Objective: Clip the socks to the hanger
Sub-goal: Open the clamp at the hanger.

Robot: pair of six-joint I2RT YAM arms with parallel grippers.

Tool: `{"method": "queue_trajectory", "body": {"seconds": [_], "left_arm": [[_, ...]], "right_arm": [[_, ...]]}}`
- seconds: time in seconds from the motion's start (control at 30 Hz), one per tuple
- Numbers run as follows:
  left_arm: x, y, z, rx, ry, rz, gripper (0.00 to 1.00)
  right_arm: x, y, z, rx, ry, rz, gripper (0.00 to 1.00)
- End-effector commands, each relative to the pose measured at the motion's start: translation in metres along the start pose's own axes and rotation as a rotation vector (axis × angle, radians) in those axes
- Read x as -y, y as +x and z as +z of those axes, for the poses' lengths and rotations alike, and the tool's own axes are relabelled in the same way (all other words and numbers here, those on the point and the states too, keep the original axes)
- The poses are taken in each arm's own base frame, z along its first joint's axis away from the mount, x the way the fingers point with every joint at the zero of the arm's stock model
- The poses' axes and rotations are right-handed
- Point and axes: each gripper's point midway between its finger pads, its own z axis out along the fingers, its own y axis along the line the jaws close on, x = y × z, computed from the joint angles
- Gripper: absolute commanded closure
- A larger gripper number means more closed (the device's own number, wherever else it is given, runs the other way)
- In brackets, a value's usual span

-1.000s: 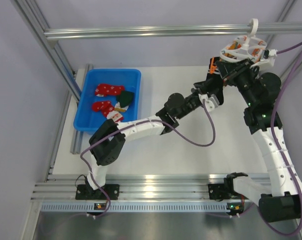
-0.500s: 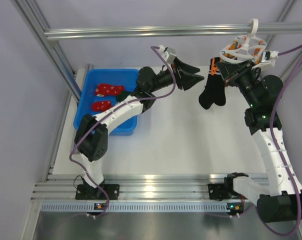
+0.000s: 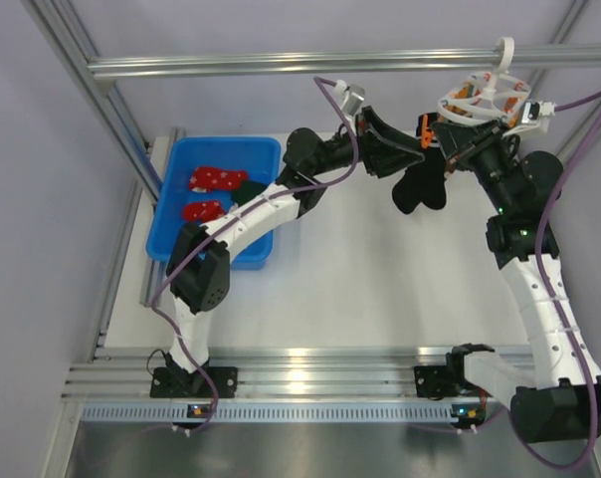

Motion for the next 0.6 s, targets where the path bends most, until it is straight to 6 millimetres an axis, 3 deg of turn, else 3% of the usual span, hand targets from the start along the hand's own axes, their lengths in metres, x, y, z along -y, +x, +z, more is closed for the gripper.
{"method": "queue_trajectory", "body": {"seconds": [0.0,0.4,0.57], "left_arm": [[0.01,-0.022,0.012,0.053,0.019,0.039,0.43],[-0.015,-0.025,0.029,0.069,-0.053,0.031,0.44],[-0.015,-0.018,0.031,0.059,-0.033,0.017,0.57]], "right_arm": [[-0.002,-0.01,0.006,0.04,-0.031,-0.004,1.0],[-0.003,-0.009,0.006,0.034,-0.037,0.0,1.0],[-0.004,-0.01,0.006,0.037,-0.04,0.002,1.0]]}}
